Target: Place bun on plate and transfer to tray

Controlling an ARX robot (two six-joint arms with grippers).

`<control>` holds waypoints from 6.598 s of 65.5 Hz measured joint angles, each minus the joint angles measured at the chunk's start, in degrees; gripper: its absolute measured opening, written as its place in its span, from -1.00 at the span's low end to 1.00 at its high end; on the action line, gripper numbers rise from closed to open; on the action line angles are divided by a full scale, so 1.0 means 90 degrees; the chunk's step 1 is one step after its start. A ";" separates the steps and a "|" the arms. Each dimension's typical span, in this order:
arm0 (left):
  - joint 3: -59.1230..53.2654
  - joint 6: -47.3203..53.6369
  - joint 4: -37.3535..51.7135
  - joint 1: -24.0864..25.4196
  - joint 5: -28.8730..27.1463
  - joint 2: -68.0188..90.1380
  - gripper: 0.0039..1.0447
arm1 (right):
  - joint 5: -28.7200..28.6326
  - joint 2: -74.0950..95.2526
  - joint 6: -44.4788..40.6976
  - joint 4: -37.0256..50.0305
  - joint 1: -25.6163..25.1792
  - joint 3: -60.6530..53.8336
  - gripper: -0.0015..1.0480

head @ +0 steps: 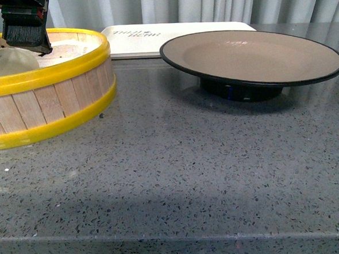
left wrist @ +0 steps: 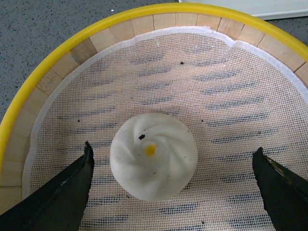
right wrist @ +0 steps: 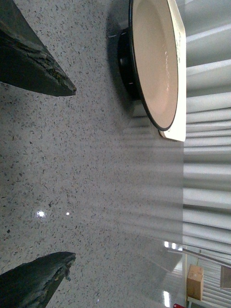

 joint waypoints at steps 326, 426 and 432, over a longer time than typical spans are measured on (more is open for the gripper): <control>-0.5435 0.0092 0.3772 0.0175 0.0107 -0.5595 -0.93 | 0.0000 0.0000 0.0000 0.0000 0.0000 0.0000 0.84; -0.7300 0.0085 0.1982 0.1321 0.1231 -0.9425 -0.55 | 0.0000 0.0000 0.0000 0.0000 0.0000 0.0000 0.84; -0.7300 0.0085 0.1960 0.1319 0.1234 -0.9420 -0.20 | 0.0002 0.0000 0.0000 0.0000 0.0000 0.0000 0.84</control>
